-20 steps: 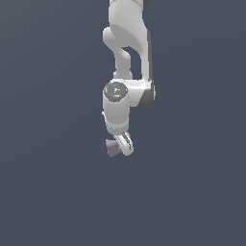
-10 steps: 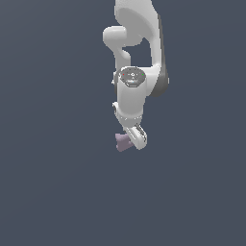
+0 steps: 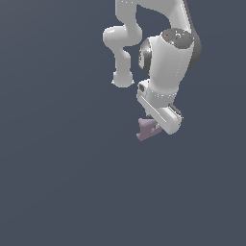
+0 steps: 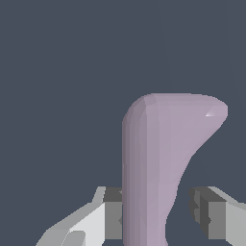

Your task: Pick up the object and move it to a goal position.

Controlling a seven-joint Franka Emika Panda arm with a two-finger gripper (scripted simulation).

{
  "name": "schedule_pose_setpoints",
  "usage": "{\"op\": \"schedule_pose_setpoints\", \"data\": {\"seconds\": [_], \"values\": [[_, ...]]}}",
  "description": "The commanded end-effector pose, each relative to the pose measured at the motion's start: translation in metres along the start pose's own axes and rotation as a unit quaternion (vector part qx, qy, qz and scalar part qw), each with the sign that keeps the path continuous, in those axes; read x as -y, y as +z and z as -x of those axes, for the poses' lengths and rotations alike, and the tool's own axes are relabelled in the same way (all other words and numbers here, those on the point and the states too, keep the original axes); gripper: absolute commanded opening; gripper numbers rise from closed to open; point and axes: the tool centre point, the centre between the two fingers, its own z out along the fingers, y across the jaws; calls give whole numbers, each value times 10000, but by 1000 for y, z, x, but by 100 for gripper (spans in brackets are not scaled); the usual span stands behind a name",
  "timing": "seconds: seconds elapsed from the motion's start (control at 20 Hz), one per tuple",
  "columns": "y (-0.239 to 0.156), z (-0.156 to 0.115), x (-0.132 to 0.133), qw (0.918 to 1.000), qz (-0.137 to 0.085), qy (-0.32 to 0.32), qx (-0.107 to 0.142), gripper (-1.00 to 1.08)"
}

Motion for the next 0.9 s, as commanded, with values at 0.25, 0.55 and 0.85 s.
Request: {"op": "schedule_pose_setpoints", "data": {"seconds": [0.25, 0.55, 0.85], "values": [[-59, 59, 24, 10000, 0, 4, -1, -100], [-83, 84, 36, 10000, -1, 2, 4, -100], [-90, 90, 40, 10000, -1, 0, 8, -100]]}}
